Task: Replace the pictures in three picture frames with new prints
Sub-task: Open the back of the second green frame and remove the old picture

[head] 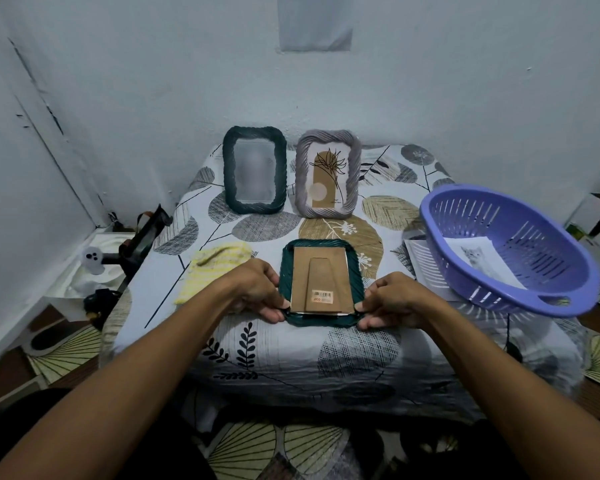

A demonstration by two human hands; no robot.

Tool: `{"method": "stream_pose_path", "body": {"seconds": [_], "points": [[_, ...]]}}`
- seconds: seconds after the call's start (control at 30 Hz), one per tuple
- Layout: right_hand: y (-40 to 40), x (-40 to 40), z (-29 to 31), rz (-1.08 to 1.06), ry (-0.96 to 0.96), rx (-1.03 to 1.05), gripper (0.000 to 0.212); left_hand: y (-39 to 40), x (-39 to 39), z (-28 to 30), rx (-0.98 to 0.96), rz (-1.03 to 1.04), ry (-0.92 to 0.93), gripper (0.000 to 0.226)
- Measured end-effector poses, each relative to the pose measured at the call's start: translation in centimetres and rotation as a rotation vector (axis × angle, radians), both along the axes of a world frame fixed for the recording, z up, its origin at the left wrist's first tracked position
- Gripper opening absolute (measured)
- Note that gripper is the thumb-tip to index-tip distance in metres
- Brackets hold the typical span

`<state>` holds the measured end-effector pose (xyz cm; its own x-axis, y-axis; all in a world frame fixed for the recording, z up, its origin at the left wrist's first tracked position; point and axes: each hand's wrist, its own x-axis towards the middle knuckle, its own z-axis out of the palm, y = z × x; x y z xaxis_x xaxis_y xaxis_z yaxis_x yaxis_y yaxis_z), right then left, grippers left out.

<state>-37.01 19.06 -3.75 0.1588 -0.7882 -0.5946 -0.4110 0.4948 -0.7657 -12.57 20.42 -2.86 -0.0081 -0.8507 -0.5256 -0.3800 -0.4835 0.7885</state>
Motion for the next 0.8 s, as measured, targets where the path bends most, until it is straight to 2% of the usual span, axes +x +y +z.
{"method": "stream_pose_path", "body": {"seconds": [0.33, 0.5, 0.63, 0.7, 0.73, 0.8], "points": [[-0.2, -0.2, 0.1, -0.003, -0.02, 0.025, 0.014, -0.4, 0.2, -0.2, 0.015, -0.011, -0.007, 0.043], [-0.4, 0.0, 0.6, 0.061, 0.082, -0.01, 0.012, -0.5, 0.3, -0.1, 0.035, -0.04, -0.03, 0.043], [-1.3, 0.7, 2.0, 0.11, 0.398, -0.377, 0.017, -1.2, 0.5, 0.9, 0.062, -0.149, -0.126, 0.035], [-1.3, 2.5, 2.8, 0.12, 0.436, -0.555, 0.015, -1.9, 0.5, 1.2, 0.002, -0.13, -0.164, 0.028], [-1.4, 3.7, 3.0, 0.154, 0.449, -0.619, 0.018, -2.3, 0.5, 1.3, -0.047, -0.097, -0.168, 0.022], [-1.6, 6.1, 2.9, 0.254, 0.518, -0.663, 0.038, -2.9, 0.1, 1.1, -0.135, -0.032, -0.174, 0.014]]}}
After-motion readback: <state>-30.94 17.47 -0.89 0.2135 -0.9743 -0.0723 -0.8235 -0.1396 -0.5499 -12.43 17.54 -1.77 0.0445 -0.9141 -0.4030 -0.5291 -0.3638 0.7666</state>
